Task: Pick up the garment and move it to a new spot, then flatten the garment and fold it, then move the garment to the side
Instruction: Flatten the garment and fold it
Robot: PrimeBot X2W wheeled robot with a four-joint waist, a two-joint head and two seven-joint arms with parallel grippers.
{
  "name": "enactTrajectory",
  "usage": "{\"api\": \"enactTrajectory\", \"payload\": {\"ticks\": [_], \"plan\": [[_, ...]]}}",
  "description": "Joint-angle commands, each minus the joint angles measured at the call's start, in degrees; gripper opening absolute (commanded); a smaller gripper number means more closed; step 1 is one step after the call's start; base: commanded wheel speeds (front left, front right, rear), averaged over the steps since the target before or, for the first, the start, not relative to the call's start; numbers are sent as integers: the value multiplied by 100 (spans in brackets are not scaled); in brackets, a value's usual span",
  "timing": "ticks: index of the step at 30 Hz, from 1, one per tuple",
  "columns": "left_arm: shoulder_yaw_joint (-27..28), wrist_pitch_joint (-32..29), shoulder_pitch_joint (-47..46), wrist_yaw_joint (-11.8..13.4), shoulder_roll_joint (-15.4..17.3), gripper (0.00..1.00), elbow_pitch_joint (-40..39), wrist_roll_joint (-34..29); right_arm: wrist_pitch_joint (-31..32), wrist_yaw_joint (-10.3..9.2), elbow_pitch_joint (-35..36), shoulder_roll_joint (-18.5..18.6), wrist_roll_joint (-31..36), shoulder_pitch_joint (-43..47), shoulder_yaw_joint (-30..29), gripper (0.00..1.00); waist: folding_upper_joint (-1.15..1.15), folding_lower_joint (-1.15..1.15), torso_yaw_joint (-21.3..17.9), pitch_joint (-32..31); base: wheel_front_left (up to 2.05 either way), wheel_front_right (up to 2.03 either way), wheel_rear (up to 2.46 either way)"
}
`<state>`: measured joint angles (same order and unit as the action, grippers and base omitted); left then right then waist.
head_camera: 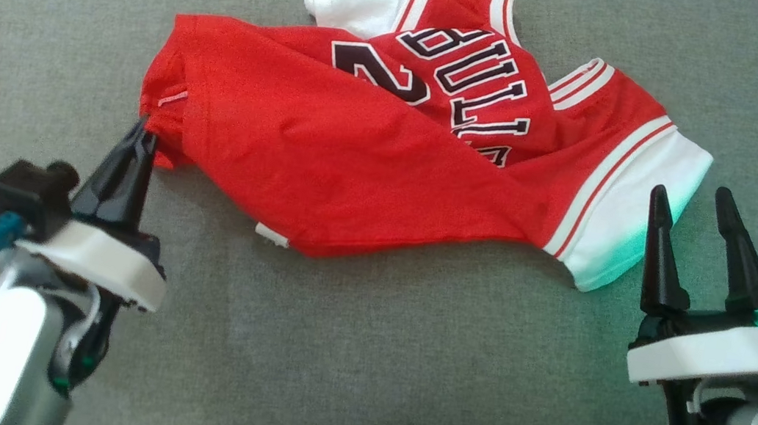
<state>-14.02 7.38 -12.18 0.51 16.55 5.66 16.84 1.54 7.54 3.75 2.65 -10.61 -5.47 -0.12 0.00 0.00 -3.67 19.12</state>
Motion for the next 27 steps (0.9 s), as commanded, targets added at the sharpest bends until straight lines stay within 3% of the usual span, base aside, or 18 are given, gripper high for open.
{"api": "enactTrajectory", "payload": {"ticks": [1,9,18,19,20,21,27], "plan": [[276,-39,-273,30,216,0,-198,72,14,-5,182,22,-31,-188,139,100,0,0,-11,12,0,0,0],[617,-69,-901,70,326,0,88,312,21,-5,162,22,-82,-229,173,100,0,0,-176,77,0,0,0],[606,-164,-1797,-275,238,0,1743,666,-20,-5,146,22,-123,-346,253,100,0,0,-359,255,0,0,0],[604,-157,-1866,-301,212,12,1951,702,-30,-5,142,22,-126,-351,253,100,0,0,-370,265,0,0,0],[618,-136,-1924,-316,188,49,2148,742,-40,-5,136,22,-130,-351,255,100,0,0,-384,272,0,0,0],[622,-120,-1962,-332,166,100,2330,775,-50,-5,126,22,-135,-348,256,100,0,0,-396,273,0,0,0],[720,395,-1816,-333,-1,100,2743,912,-118,-5,98,22,-143,-291,210,100,0,0,-405,183,0,0,0]]}}
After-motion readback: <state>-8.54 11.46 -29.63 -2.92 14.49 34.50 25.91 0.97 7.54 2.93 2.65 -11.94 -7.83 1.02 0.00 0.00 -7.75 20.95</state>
